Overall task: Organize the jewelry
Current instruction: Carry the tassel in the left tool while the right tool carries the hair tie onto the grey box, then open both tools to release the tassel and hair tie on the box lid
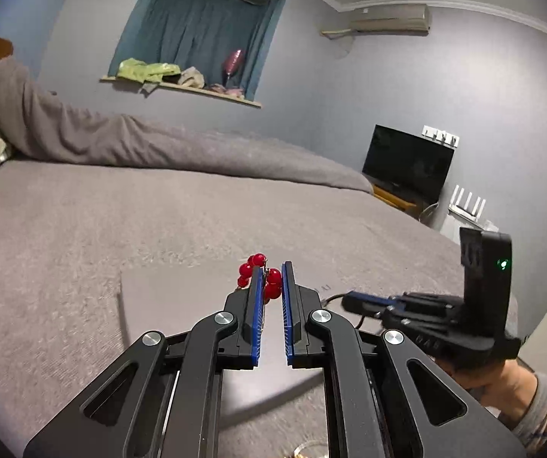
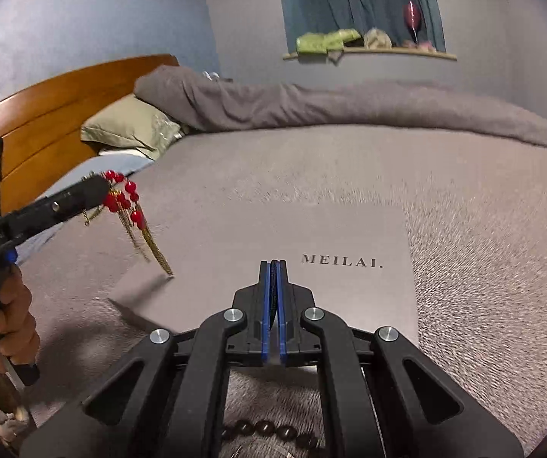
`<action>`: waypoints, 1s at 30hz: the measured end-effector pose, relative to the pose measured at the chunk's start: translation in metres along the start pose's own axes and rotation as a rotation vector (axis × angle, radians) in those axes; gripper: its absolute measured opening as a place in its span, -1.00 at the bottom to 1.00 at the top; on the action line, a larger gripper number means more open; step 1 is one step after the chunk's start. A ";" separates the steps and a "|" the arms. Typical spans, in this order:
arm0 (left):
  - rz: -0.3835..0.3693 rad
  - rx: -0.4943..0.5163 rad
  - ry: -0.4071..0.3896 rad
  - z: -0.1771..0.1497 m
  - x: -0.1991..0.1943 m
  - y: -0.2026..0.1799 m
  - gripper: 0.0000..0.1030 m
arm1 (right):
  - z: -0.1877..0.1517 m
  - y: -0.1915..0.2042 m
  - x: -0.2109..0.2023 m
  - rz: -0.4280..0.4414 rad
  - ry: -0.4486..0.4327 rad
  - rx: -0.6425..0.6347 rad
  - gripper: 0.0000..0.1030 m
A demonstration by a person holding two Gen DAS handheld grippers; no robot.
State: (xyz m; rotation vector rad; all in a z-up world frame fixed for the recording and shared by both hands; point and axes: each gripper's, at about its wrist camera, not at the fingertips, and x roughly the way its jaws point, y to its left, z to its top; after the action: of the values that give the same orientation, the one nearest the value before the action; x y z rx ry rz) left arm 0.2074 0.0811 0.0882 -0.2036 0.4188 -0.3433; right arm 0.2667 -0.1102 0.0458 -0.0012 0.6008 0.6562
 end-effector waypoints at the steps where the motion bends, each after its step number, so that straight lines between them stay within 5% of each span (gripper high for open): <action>1: -0.009 -0.003 0.008 0.000 0.006 0.003 -0.80 | 0.002 -0.002 0.007 -0.003 0.012 0.009 -0.94; 5: 0.000 -0.020 0.060 -0.007 0.032 0.013 -0.79 | 0.006 -0.007 0.026 -0.020 0.049 0.029 -0.94; 9: 0.094 -0.007 0.181 -0.025 0.053 0.023 -0.68 | 0.005 -0.012 0.041 -0.046 0.085 0.049 -0.82; 10: 0.119 0.002 0.201 -0.029 0.056 0.025 -0.57 | 0.004 -0.013 0.042 -0.054 0.089 0.048 -0.73; 12: 0.141 0.019 0.200 -0.032 0.055 0.024 -0.29 | 0.003 -0.012 0.038 -0.065 0.070 0.038 -0.21; 14: 0.147 0.036 0.197 -0.034 0.052 0.019 -0.14 | 0.004 -0.008 0.031 -0.076 0.043 0.013 -0.05; 16: 0.151 0.062 0.183 -0.035 0.045 0.012 0.36 | 0.006 -0.007 0.025 -0.079 0.031 0.004 -0.03; 18: 0.153 0.082 0.168 -0.037 0.037 0.004 0.49 | 0.005 -0.006 0.019 -0.079 0.016 0.000 0.09; 30: 0.202 0.088 0.124 -0.053 -0.023 -0.022 0.67 | -0.013 -0.003 -0.025 -0.057 -0.036 -0.008 0.22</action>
State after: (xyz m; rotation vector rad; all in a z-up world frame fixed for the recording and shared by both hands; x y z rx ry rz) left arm 0.1588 0.0633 0.0552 -0.0534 0.5409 -0.1759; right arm 0.2455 -0.1293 0.0478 -0.0138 0.5618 0.6021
